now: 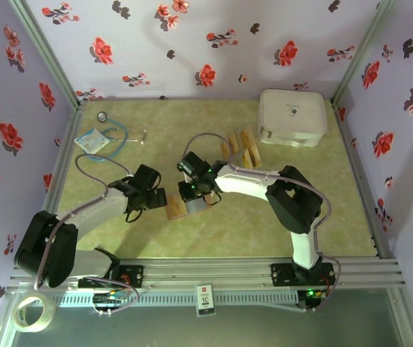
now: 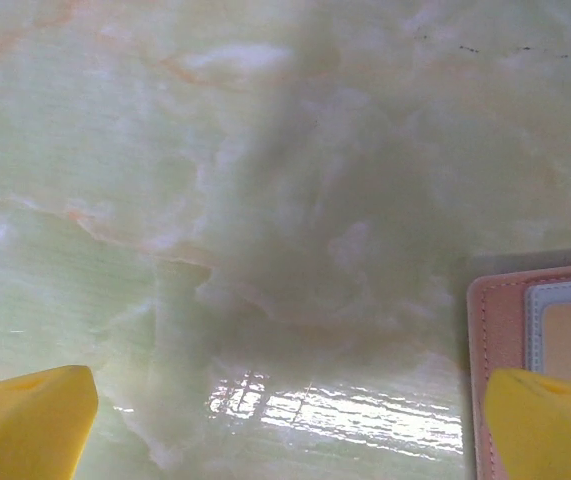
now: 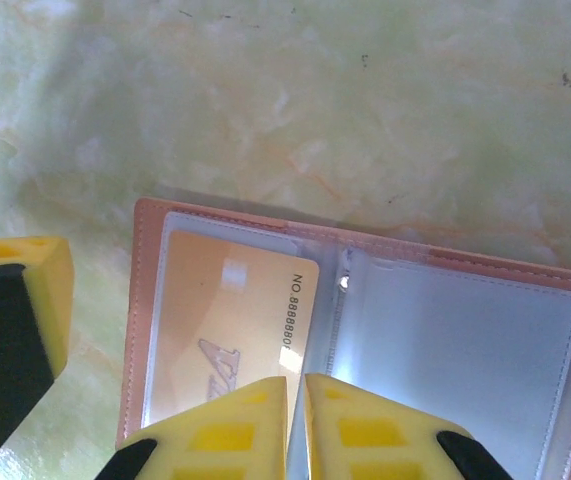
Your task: Put the credit cards into the card holder
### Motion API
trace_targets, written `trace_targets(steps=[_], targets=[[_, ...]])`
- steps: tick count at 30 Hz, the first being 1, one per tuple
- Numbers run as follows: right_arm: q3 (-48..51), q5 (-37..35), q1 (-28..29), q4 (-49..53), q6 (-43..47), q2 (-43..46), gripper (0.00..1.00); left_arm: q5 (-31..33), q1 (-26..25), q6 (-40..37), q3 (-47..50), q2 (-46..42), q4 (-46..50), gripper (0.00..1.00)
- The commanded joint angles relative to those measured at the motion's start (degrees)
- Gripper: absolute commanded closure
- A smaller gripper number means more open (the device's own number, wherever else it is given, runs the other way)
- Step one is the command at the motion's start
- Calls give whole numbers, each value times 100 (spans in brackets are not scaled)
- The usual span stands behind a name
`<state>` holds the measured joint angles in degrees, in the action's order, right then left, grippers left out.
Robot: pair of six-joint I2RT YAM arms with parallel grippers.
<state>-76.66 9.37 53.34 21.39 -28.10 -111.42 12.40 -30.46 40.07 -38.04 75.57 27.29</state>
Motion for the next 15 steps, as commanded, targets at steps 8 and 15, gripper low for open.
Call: trace_targets(steps=[8,15], targets=[[-174,113,-31,-30,24,-301,89,-15,48,-22,157,374,-133,0],[-197,266,-33,-158,-64,-479,90,-26,49,-65,150,500,-241,0]])
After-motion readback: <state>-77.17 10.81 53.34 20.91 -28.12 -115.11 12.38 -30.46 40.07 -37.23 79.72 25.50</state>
